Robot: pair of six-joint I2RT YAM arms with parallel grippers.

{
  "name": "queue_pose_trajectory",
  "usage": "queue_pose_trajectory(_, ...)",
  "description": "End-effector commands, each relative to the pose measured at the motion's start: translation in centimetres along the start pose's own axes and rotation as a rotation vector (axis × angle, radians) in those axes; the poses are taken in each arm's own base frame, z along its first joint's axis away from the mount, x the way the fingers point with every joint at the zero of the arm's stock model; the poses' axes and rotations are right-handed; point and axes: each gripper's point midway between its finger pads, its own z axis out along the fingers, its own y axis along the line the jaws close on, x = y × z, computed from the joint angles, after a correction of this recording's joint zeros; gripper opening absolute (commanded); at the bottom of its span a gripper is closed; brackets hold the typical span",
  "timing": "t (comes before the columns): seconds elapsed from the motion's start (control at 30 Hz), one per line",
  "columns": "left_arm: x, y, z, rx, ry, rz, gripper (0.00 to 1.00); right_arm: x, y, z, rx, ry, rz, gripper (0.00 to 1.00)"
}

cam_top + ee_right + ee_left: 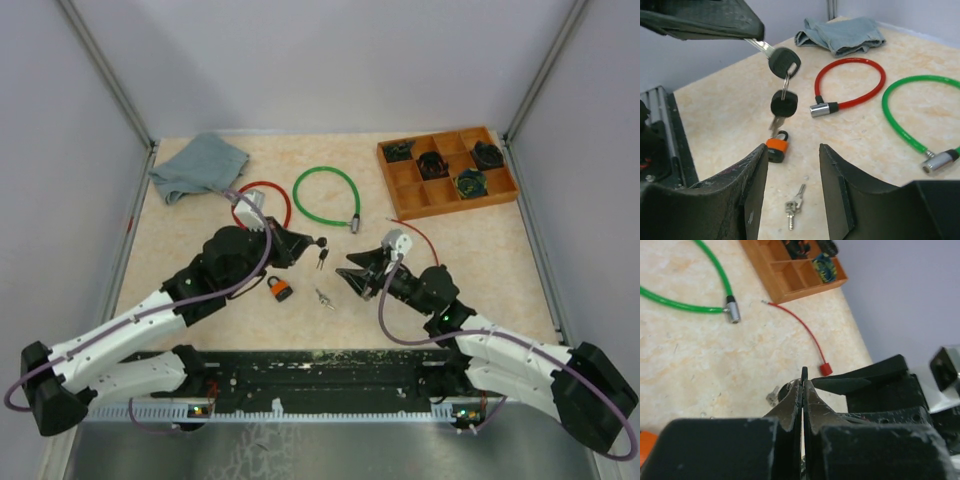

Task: Unlock with the key
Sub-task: Pick up the key from the center of the board.

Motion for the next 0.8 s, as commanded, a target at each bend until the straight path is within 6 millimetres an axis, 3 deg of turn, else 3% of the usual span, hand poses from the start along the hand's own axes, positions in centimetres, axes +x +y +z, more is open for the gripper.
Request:
queue_pose_trajectory(0.0,1.5,2.5,0.0,-0.195,0.122,-0.012,0.00,-2.9,0.8,0.7,-0.071,-0.106,-0.321,0.46)
queue_pose_trajectory(0.23,2.4,2.4,0.7,-0.302,0.217,-0.099,0.00,-3.9,2.3,1.6,-0.160,-0.235,-0.592,0.47)
queue_pose_trajectory(0.57,3.7,2.2,0.7,-0.386,0.316,-0.174,0.00,-3.2,2.7,3.3,-0.162,-0.300,-0.667,0.42)
queue_pose_trajectory(0.77,3.8,1.8,0.7,-0.374,0.315,-0.219,0.00,-1.4,2.4,4.2,-0.159,-0.244,-0.678,0.34)
